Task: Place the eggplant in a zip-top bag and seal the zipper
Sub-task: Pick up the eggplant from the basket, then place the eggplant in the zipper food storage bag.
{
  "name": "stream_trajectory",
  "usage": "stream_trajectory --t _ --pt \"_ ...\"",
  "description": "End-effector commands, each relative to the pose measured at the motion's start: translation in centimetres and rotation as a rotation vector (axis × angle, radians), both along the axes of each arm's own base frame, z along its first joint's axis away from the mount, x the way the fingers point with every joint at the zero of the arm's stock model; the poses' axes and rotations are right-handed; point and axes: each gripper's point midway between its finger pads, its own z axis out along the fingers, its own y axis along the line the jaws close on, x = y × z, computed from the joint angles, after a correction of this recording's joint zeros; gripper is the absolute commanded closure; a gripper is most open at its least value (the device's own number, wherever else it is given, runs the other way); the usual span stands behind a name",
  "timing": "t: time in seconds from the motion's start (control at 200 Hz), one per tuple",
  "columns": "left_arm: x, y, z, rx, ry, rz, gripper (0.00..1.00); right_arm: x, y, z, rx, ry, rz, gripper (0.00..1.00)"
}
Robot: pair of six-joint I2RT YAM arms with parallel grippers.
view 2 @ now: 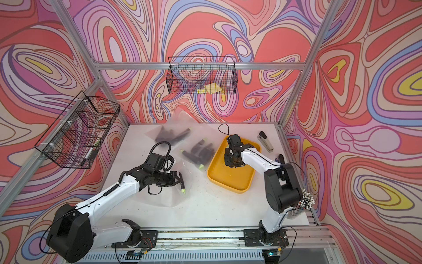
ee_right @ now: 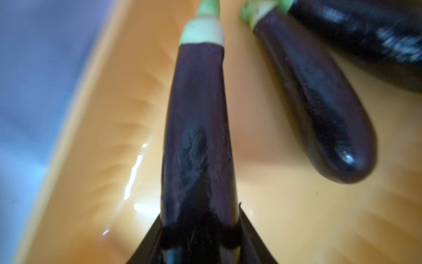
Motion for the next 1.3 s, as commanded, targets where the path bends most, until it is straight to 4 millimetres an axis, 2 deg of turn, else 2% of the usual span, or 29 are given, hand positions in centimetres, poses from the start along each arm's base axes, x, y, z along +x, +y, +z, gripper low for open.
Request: stream_trajectory --t 0.0,0.075,0.13,0.19,0.265,0.371,0.426,0.586,0.716,0.906,1.042,1.232,1.242,1.292 --pt "0.0 0.3 -0.3 0.041 0.012 -0.016 1.00 -4.0 4.2 7.1 0.259 -0.018 0.203 0.67" --pt "0.2 0.0 -0.2 0.031 0.009 -0.016 1.00 -7.6 8.1 9.2 0.487 0.046 0.334 0.69" --pt "0.3 0.0 -0.1 0.030 0.002 -0.015 1.00 -10.6 11.1 9.7 0.621 0.136 0.437 0.68" --pt "0.5 0.1 0.2 0.032 -0.004 -0.010 1.00 -13.5 13.4 8.9 0.660 0.213 0.522 0.68" --pt "0.6 0.1 0.5 0.033 -0.012 -0.009 1.00 -16.6 15.5 7.8 0.697 0.295 0.597 0.68" --pt "0.8 0.0 0.8 0.031 -0.021 -0.009 1.00 -18.5 16.4 5.2 0.687 0.384 0.615 0.68" --pt "0.7 -0.1 1.1 0.024 -0.026 -0.011 1.00 -18.7 16.5 4.0 0.674 0.404 0.610 0.68" --pt "0.3 0.0 1.4 0.027 -0.034 -0.019 1.00 -18.3 17.3 2.4 0.672 0.425 0.602 0.68" --pt "-0.5 -1.1 1.5 0.027 -0.045 -0.080 1.00 -17.3 18.7 0.6 0.659 0.456 0.552 0.68" --pt "-1.5 -1.2 1.3 0.059 -0.059 -0.105 1.00 -15.1 20.1 0.0 0.681 0.484 0.426 0.67" --pt "-2.2 -1.5 1.0 0.045 -0.049 -0.114 1.00 -13.6 20.8 0.6 0.685 0.484 0.344 0.66" --pt "-2.9 -2.7 0.9 -0.033 -0.020 -0.114 1.00 -12.1 21.6 0.7 0.599 0.450 0.266 0.64" --pt "-2.9 -2.7 0.9 -0.035 -0.019 -0.110 1.00 -12.0 21.7 -0.2 0.585 0.465 0.257 0.64" --pt "-2.7 -2.6 1.0 -0.039 -0.017 -0.089 1.00 -12.0 22.0 -1.0 0.548 0.471 0.243 0.61"
